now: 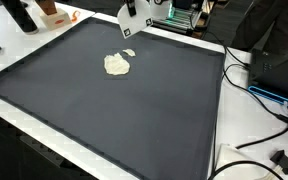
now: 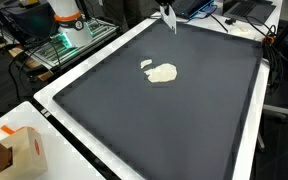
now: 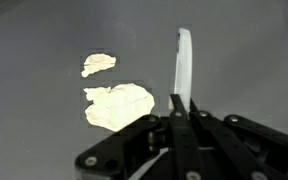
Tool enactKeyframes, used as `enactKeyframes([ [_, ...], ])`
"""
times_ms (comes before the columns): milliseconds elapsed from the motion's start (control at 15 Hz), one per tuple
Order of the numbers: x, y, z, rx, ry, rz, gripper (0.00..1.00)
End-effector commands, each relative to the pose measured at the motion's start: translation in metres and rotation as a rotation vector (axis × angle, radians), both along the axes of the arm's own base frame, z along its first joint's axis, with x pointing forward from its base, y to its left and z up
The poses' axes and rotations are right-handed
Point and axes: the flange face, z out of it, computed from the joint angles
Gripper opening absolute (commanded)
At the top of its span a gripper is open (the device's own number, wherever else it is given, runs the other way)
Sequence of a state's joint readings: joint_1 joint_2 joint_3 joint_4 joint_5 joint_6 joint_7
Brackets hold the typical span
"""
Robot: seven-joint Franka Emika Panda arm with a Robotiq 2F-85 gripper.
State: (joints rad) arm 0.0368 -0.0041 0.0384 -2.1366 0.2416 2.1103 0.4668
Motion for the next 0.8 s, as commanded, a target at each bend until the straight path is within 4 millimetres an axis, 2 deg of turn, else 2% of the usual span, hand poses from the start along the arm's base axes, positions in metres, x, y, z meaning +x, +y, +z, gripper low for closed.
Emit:
enactKeyframes([
  [0,0.004,-0.004,-0.002,-0.03,0.008,-0.041,0.01],
  [333,0.018,-0.025,-0.018,-0.182,0.045,-0.217,0.01],
  [733,0.036,-0.038,-0.045,-0.411,0.105,-0.379,0.01],
])
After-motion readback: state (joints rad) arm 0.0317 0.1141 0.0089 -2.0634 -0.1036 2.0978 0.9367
